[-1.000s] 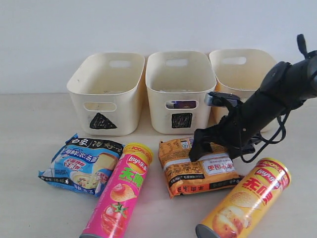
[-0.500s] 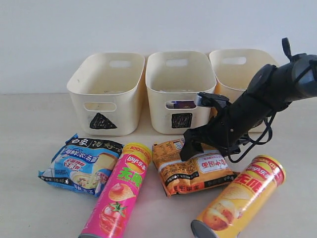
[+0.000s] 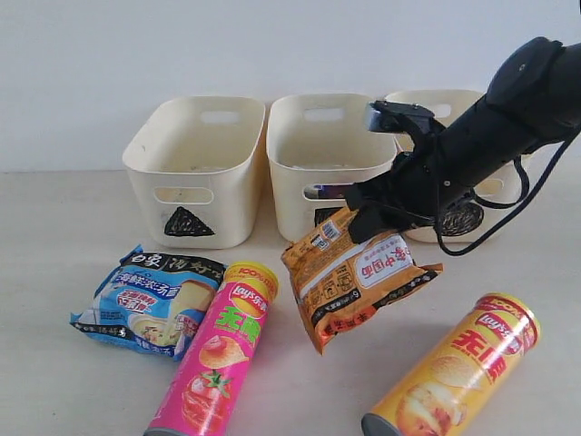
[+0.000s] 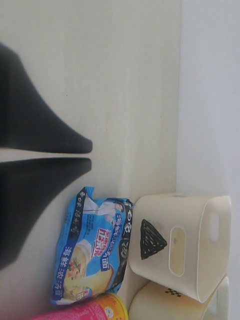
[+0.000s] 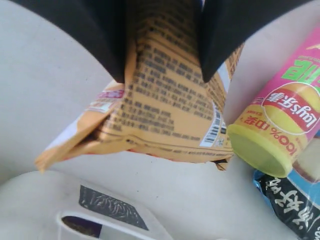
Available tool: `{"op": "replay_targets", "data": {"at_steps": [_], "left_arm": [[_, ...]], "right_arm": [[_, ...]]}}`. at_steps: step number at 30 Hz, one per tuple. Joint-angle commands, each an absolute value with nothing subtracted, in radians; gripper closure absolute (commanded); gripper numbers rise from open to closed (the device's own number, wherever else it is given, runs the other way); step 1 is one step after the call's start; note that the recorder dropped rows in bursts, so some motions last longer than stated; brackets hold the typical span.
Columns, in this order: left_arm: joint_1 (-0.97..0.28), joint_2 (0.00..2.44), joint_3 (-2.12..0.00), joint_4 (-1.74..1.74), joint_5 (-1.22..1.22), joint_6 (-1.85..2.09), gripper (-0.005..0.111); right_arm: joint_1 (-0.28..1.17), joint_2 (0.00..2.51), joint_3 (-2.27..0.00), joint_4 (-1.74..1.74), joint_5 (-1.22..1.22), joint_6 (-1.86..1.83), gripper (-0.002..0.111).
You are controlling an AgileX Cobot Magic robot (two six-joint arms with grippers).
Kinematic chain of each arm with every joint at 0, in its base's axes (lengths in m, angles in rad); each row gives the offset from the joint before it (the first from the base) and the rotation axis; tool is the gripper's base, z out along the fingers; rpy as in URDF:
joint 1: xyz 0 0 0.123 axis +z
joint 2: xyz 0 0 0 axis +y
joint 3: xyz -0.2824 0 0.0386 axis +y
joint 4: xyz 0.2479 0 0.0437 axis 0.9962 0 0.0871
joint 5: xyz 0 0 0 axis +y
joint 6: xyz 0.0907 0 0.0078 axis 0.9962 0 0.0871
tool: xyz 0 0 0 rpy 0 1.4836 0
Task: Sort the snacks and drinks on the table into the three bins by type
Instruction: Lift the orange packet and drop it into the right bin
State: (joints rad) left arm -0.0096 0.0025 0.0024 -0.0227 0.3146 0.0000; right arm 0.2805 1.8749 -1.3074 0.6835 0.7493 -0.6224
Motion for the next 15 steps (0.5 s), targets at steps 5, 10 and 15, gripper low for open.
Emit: {"op": "replay_targets", "data": {"at_steps": [5,10,15], "left_arm": [[-0.009,0.000,0.000,-0.030,0.307,0.000,0.102],[-0.009,0.000,0.000,-0.030,0.307,0.000,0.102],[-0.009,0.000,0.000,-0.030,0.307,0.000,0.102]], "right_arm": [[0.278,1.825,-1.308,0.683,0.762,-0.637,0.108],[0.242,1.754,-1.315,0.686,0.796,-0.627,0.108],[0.143,1.697,-1.344,0.758,0.919,-0.639,0.108]]}}
